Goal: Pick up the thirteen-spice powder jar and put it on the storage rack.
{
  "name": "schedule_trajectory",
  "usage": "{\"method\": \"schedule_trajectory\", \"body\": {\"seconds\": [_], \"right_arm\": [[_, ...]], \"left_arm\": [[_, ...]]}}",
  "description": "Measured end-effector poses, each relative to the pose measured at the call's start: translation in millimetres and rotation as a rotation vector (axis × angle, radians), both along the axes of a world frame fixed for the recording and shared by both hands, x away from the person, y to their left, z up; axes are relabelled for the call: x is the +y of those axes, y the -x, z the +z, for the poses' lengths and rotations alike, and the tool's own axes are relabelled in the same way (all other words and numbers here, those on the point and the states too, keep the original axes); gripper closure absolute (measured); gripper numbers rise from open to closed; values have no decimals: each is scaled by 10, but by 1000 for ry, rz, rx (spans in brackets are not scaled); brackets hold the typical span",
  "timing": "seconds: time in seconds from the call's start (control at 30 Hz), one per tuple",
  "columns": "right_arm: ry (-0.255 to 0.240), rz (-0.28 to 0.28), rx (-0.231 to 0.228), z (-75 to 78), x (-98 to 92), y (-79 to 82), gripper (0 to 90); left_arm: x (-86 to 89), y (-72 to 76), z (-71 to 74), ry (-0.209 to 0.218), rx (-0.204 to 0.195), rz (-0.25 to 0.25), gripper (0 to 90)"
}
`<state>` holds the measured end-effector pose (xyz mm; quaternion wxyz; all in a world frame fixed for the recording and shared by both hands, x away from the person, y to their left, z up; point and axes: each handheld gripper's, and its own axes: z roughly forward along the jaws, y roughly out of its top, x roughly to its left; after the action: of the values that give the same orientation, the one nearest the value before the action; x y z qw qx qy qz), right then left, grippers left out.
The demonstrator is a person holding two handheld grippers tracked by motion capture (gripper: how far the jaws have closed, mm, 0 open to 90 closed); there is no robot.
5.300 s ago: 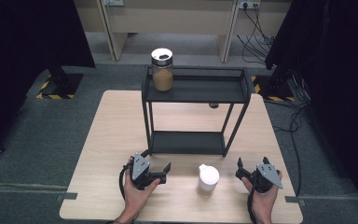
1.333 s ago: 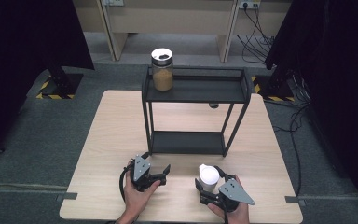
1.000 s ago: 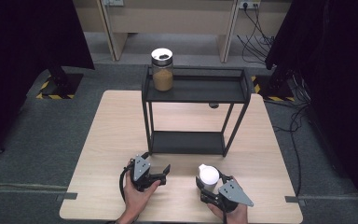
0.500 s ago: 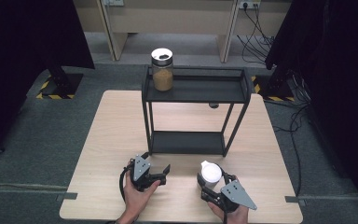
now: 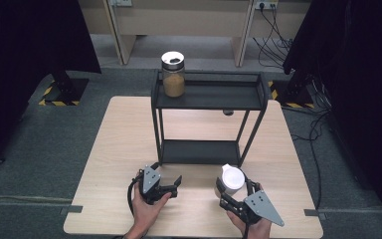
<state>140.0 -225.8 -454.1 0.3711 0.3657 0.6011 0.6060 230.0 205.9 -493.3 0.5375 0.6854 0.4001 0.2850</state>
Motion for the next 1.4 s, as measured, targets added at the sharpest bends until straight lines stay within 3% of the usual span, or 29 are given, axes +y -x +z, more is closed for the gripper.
{"method": "schedule_trajectory", "body": {"seconds": [0.5,1.4], "right_arm": [[-34,-39,-97,218,-8,-23,309],[-75,-74,-151,405,98,-147,309]], "left_arm": [[-8,9,-1,-9,-7,-4,19],[-12,10,4,-14,-6,-9,18]]}}
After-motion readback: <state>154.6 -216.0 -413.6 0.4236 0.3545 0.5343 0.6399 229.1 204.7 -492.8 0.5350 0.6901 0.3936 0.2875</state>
